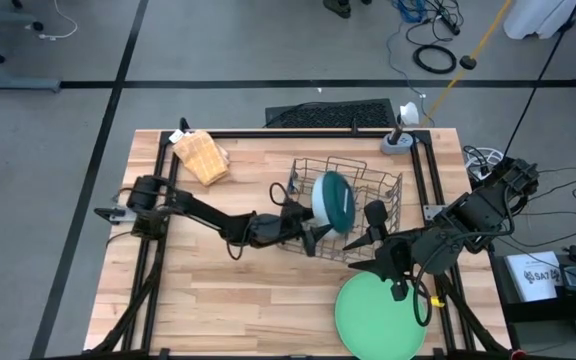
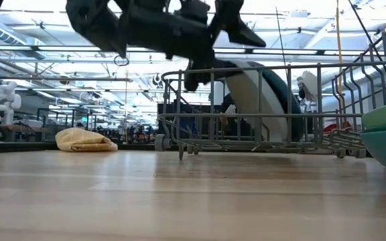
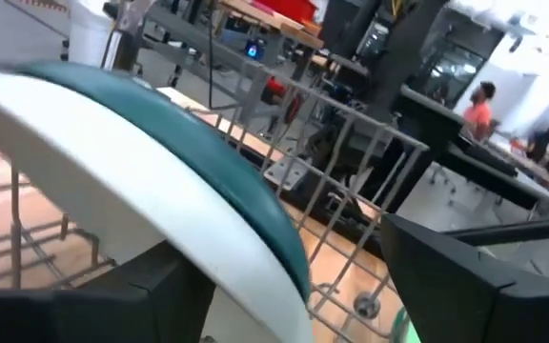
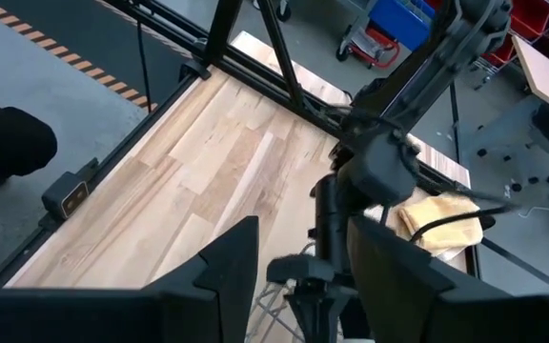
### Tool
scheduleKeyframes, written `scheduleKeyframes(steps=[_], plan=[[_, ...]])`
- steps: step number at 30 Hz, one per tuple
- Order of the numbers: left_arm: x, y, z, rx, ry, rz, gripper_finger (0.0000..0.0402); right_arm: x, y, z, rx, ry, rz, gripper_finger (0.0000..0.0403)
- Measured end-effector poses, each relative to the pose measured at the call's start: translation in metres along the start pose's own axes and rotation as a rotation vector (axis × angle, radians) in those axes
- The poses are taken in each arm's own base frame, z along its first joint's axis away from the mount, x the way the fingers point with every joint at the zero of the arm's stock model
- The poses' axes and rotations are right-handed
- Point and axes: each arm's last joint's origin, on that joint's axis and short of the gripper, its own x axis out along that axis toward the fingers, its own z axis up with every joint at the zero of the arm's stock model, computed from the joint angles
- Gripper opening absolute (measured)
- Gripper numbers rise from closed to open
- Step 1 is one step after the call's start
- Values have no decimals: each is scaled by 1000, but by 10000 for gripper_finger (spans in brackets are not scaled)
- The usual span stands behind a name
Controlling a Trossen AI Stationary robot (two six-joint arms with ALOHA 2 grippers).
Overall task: Sort dishes
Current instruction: Put the white plate in the dish rack
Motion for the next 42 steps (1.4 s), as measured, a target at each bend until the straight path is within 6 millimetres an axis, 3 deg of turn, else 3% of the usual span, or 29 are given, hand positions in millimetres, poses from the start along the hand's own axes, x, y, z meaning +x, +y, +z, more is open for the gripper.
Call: scheduleKeyframes(steps=[4, 13, 31, 42], plan=[[-3, -2, 10, 42, 20, 5, 279, 0, 0, 0, -7, -1, 0, 155], [0, 4, 13, 87, 48, -28, 254, 0, 0, 0, -10, -1, 0, 155], [31, -9, 60, 348, 88, -50, 253, 0, 0, -1, 11, 5, 0, 155], [40, 10, 68, 397, 180, -150, 243, 0, 0, -1, 11, 6, 0, 155]])
